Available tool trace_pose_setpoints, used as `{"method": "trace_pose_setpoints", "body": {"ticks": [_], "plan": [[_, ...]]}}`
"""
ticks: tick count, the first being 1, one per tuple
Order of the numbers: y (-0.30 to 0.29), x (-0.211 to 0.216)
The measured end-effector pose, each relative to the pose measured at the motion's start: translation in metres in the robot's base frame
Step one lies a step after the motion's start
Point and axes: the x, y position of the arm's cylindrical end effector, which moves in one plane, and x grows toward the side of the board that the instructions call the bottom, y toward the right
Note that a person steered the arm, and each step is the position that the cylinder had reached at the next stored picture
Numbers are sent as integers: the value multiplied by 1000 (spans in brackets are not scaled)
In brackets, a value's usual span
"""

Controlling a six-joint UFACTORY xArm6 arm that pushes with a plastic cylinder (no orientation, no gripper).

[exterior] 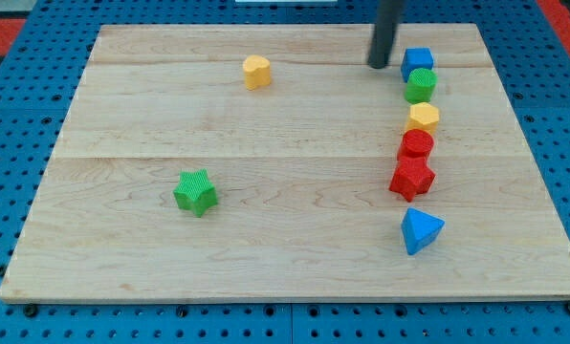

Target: Move the heart towards the top right

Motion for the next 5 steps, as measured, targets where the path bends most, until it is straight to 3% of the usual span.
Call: {"method": "trace_pose_setpoints", "body": {"ticks": [1,2,3,4,5], "plan": [[-58,19],[-88,81],[-173,98],[-216,79],[-173,54]]}}
